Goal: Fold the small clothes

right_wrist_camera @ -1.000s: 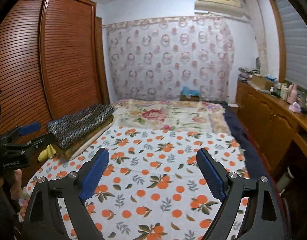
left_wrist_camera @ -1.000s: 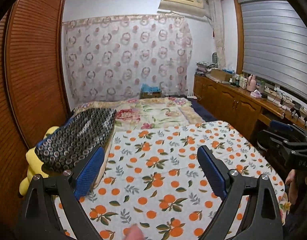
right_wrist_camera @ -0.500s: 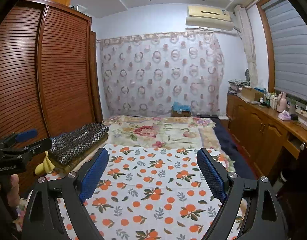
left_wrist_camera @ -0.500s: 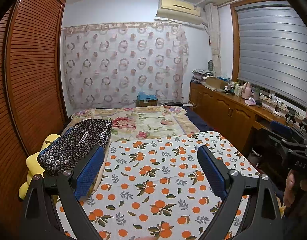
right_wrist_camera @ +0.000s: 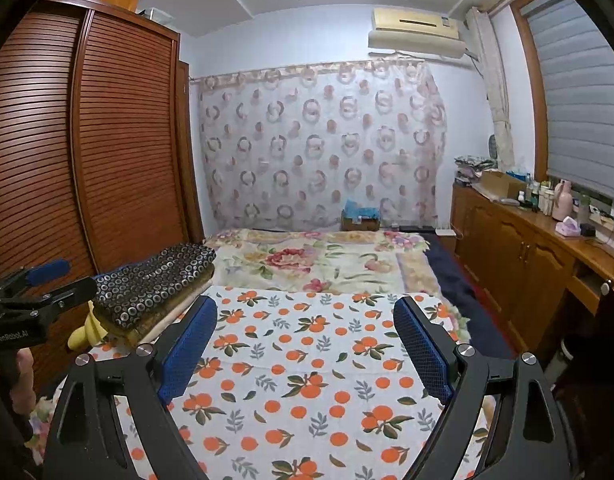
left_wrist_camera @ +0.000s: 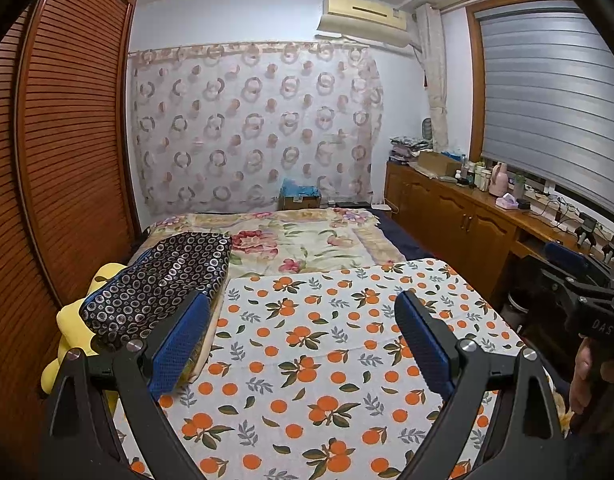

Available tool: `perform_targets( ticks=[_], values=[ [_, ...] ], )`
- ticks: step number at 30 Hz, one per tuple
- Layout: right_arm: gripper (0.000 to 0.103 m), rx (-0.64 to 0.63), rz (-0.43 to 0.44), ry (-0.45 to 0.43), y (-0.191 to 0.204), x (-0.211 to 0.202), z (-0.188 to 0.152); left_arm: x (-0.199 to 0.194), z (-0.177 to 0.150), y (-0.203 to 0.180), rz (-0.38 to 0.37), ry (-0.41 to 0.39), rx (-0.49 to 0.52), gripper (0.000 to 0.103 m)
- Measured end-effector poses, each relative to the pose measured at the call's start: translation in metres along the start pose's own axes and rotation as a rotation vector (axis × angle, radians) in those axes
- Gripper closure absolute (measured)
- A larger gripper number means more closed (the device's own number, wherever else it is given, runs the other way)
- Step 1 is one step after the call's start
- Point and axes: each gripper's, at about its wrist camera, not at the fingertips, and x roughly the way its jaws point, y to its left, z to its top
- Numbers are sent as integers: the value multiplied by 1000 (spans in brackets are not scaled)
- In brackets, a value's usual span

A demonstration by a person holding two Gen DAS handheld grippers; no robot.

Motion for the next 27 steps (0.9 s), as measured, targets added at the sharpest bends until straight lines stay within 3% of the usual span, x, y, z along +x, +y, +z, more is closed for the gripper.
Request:
perform_targets(
  ticks=[27],
  values=[
    [12, -3, 2, 2, -3, 1, 1, 0, 0, 1, 3, -1, 0, 9]
  ],
)
